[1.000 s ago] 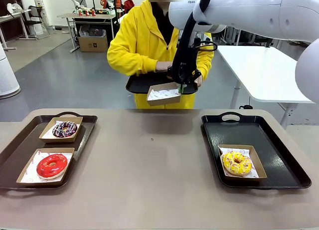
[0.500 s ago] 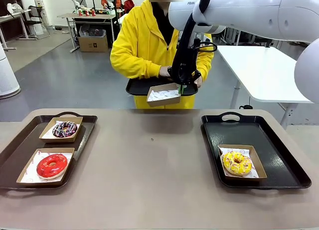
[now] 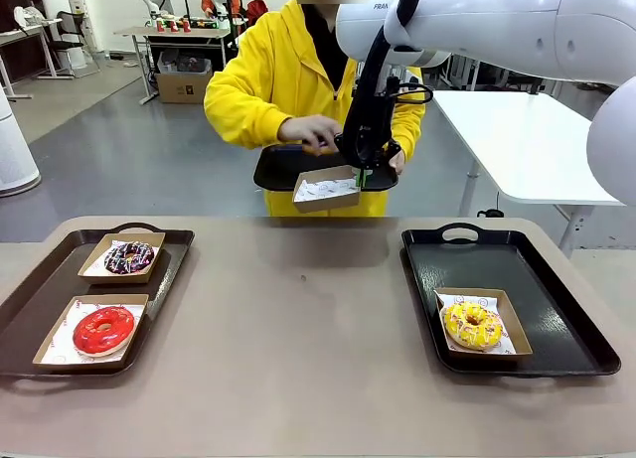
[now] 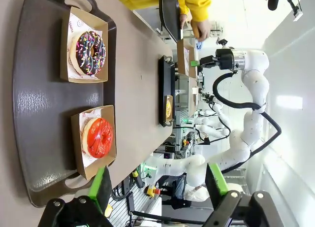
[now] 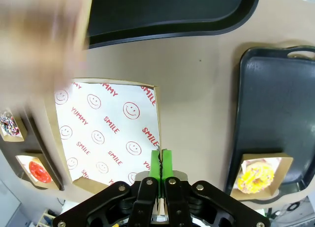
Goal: Individually package the donuts and arrange them on the tray.
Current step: Place the picked Paper togo box on the Handle tray.
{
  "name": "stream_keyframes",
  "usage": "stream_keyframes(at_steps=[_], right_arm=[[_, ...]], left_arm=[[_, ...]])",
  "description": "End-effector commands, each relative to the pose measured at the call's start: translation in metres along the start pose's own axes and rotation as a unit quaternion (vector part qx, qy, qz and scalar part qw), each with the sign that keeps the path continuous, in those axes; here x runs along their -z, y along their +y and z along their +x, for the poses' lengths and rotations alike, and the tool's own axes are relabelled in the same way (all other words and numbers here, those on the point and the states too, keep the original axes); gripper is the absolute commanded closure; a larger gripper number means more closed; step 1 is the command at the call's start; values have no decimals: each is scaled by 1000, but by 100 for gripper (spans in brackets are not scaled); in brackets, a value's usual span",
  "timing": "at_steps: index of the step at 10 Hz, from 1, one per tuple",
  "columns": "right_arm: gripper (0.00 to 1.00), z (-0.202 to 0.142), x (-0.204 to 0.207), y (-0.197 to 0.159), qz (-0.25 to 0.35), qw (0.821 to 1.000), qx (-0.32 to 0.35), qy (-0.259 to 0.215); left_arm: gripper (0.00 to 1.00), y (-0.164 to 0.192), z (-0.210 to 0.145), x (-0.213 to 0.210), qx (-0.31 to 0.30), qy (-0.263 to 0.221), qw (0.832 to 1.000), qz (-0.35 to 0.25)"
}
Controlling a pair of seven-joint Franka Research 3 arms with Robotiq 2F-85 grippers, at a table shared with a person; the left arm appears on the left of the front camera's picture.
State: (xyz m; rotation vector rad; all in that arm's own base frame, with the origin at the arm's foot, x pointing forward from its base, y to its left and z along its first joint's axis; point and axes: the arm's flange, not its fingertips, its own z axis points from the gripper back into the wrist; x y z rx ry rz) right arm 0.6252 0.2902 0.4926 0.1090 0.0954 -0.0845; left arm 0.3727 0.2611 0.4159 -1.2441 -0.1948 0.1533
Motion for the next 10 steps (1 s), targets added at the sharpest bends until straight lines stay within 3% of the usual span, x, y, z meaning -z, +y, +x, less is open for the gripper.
stream_keyframes(at_steps=[1,7,10], right_arm=[[100,-1,-4,0,1,1000,0,-3],[99,0,0,0,0,1000,0,0],[99,-22,-35,-15,11,998,-51,-29]], left_arm=[[0,-1,-1,-1,1,2,1000,4],[0,-1,-1,-1,1,2,1000,4],[0,-1,-1,-1,1,2,1000,4]])
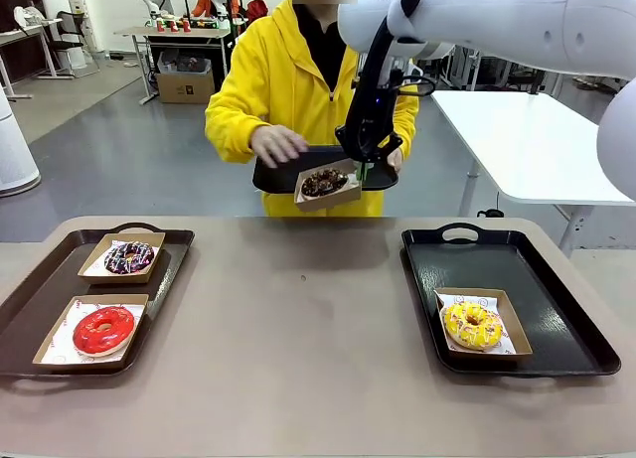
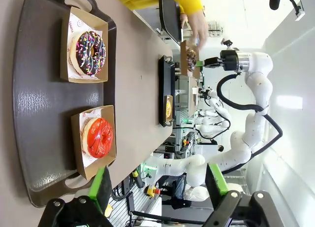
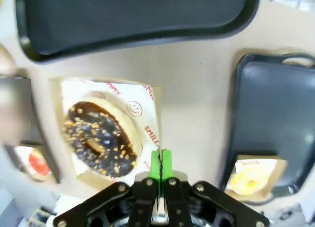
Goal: Individually package the donuts and arrange them on the tray.
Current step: Place the picked Paper togo box on the Handle tray.
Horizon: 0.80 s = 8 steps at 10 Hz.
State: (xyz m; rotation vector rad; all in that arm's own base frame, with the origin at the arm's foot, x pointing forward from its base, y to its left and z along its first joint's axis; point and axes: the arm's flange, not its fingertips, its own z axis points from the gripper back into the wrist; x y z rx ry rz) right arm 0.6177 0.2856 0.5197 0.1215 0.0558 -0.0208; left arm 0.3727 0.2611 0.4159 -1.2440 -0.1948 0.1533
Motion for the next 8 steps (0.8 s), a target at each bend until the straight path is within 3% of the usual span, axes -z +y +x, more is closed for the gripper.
stream_keyframes(at_steps=[1,4,6,8], right_arm=[[99,-17,-17,-16,14,999,-32,-5],[99,-25,-45,-56,-11,997,-64,28],[99,-30,-57,-106,-28,996,-78,35],[99,-28,-59,-158,-7,998,-68,15]], left_arm=[[0,-1,-1,-1,1,2,1000,4],[0,-1,-1,-1,1,2,1000,4],[0,-1,-1,-1,1,2,1000,4],[0,-1,-1,-1,1,2,1000,4]])
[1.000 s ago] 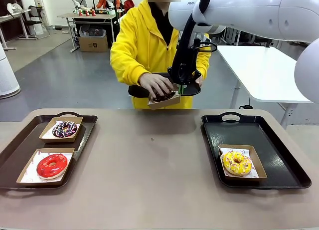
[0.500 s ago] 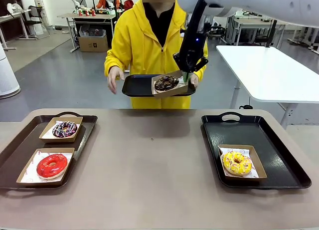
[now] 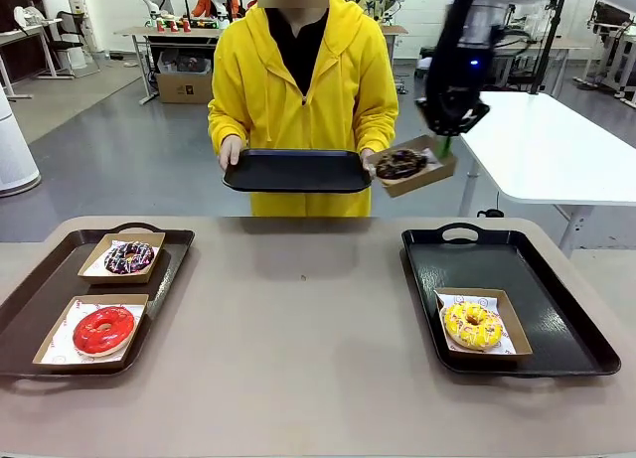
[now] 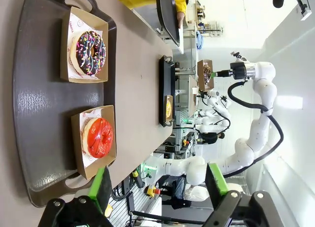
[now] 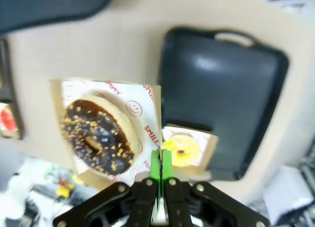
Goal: Individually package the donuts and arrange them on the tray.
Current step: Place the picked Paper togo box on the Handle tray.
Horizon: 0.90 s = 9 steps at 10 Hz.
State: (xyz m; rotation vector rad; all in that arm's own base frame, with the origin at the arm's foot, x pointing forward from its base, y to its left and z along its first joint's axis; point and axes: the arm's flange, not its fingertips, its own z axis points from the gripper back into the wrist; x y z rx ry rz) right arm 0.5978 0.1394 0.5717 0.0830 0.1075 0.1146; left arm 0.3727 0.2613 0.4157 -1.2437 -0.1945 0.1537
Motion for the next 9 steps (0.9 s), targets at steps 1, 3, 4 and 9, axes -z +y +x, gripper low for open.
stream_keyframes(at_steps=[1,3,4,9], right_arm=[[99,-12,13,-42,23,999,3,-28],[99,-16,28,-86,29,998,2,-53],[99,-15,38,-103,35,997,4,-67],[99,-1,106,-133,16,995,55,-82]], left_arm=[[0,-1,-1,-1,1,2,1000,4],[0,-1,-1,-1,1,2,1000,4],[0,-1,-1,-1,1,2,1000,4],[0,-1,-1,-1,1,2,1000,4]])
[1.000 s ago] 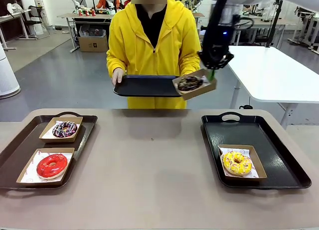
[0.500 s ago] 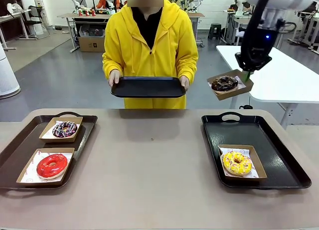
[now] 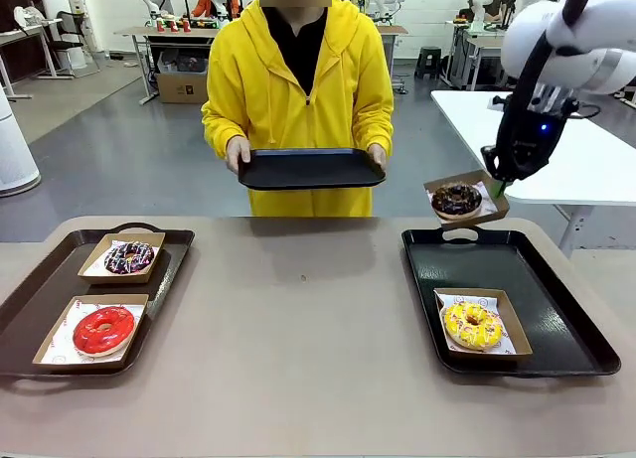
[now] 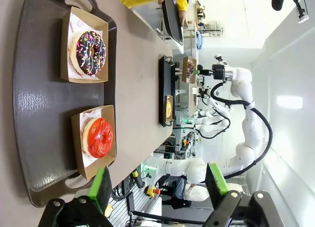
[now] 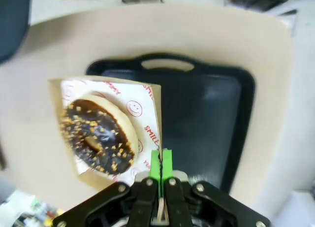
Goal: Individually package the donuts and arrange them on the tray.
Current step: Place the picked Paper togo box on the Handle tray.
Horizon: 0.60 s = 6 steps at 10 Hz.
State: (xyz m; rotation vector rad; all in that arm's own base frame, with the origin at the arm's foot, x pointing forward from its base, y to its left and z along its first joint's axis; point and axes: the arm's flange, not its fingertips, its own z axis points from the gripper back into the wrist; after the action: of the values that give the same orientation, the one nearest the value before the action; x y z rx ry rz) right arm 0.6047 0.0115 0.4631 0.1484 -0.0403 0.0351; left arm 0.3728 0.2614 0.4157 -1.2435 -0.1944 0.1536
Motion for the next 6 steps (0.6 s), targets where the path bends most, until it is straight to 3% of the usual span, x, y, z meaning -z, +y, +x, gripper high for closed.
stream_keyframes(at_steps=[1,3,4,6], right_arm=[[99,-5,17,4,-25,999,37,-2],[99,-6,19,17,-26,998,62,13],[99,-4,21,-1,-10,1000,24,8],[99,-4,21,-1,-10,1000,24,8]], left_arm=[[0,-1,-1,-1,1,2,1000,4],[0,-1,-1,-1,1,2,1000,4],[0,-1,-1,-1,1,2,1000,4],[0,-1,-1,-1,1,2,1000,4]])
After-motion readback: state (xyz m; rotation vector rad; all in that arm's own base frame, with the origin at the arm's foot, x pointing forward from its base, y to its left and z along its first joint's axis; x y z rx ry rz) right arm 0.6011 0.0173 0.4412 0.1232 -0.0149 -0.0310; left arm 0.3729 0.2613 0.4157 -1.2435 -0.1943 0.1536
